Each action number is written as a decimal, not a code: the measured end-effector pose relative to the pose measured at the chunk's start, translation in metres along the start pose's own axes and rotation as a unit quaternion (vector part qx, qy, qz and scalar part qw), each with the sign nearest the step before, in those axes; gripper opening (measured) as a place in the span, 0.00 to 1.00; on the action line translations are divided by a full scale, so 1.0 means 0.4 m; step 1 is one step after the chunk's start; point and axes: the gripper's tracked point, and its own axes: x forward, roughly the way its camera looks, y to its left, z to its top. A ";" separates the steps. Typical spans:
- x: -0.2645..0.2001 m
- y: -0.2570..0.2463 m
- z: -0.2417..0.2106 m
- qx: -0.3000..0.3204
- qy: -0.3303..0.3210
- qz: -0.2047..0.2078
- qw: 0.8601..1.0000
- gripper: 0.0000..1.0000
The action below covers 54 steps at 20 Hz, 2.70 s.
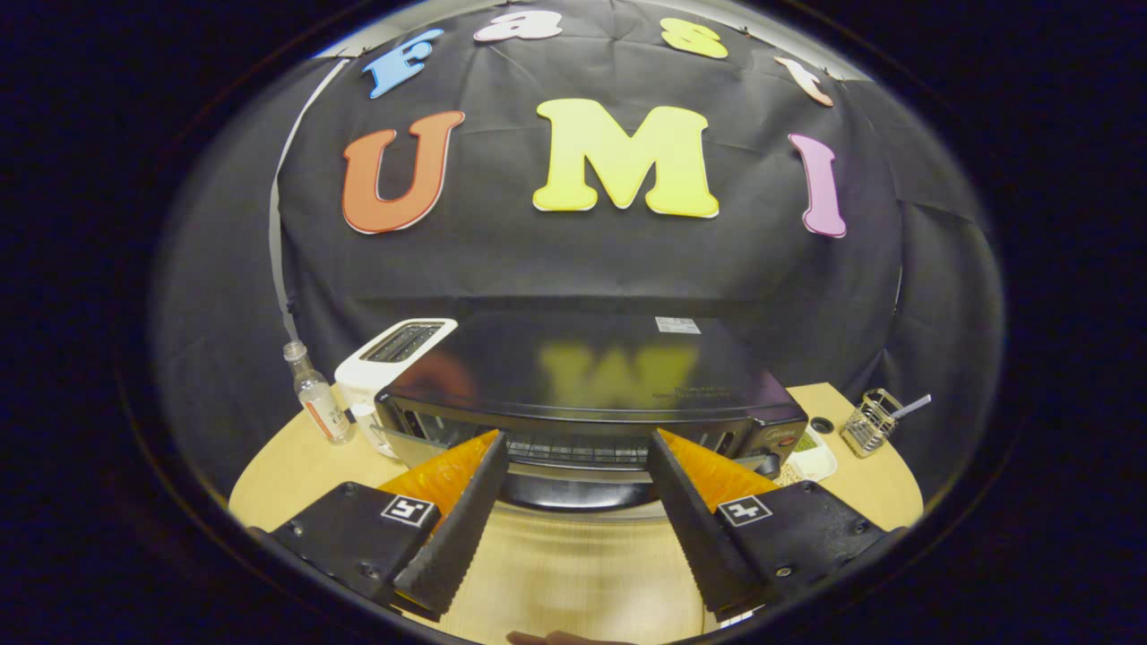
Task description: Open the toaster oven, put the food inside, and close the toaster oven door.
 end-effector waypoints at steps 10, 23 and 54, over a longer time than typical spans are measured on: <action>-0.104 0.005 -0.145 -0.024 0.075 0.004 0.997 1.00; -0.123 0.024 -0.415 -0.009 0.187 0.040 0.982 0.99; -0.342 -0.512 -0.247 0.051 0.124 0.075 0.988 0.99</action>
